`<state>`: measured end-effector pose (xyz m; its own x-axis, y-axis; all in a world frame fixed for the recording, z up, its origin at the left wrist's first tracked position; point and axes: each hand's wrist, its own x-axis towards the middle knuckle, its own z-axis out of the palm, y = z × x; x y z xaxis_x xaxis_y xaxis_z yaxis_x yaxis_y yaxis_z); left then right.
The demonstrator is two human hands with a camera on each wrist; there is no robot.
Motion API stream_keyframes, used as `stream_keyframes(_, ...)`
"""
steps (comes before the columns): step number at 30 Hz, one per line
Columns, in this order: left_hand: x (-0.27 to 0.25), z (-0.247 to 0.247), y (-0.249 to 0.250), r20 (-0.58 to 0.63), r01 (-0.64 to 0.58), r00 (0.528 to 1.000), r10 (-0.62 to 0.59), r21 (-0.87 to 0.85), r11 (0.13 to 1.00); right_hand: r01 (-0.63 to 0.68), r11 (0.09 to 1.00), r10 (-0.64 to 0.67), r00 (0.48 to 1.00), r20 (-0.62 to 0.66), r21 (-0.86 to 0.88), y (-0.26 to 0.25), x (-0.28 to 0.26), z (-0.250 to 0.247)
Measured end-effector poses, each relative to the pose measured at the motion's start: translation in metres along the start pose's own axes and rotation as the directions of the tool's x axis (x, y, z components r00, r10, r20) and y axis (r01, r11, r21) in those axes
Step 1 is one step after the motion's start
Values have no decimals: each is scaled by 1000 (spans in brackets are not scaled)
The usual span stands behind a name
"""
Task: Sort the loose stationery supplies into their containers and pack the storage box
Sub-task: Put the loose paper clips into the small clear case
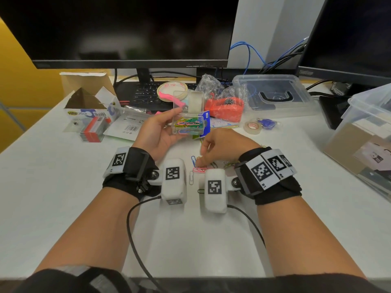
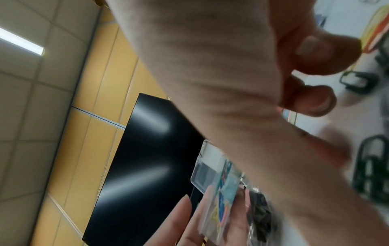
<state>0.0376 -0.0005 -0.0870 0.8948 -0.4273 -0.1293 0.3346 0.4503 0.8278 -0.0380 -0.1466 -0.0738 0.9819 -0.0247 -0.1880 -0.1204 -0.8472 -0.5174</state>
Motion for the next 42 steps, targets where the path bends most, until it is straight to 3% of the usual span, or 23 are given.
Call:
stream_keyframes(8, 1, 0, 0, 2, -5, 1000, 5, 11, 1000, 89, 990, -88, 996, -12, 109, 5, 5, 2)
stream_keyframes(14, 2, -2, 0, 29, -24, 999, 23, 35, 999, 224, 922, -148, 958, -246, 316, 9, 0, -11)
stream_keyframes(19, 1, 0, -5, 141, 27, 989, -47, 140, 990, 346, 832, -107, 867, -487, 433, 5, 7, -11)
stream_keyframes(26, -2, -1, -7, 233, 62, 966, -115, 223, 973, 297, 918, -92, 804, -587, 262, 5, 13, -5)
stream_keyframes(35, -3, -1, -8, 239, 81, 962, -135, 224, 971, 235, 939, -54, 822, -567, 250, 2, 13, 0)
stream_keyframes(39, -2, 0, -7, 201, 82, 972, -120, 186, 979, 227, 934, -14, 795, -606, 276, 4, 10, -6)
stream_keyframes(42, -2, 1, -7, 182, 53, 980, -84, 166, 985, 135, 962, 18, 835, -551, 237, 8, 7, -10)
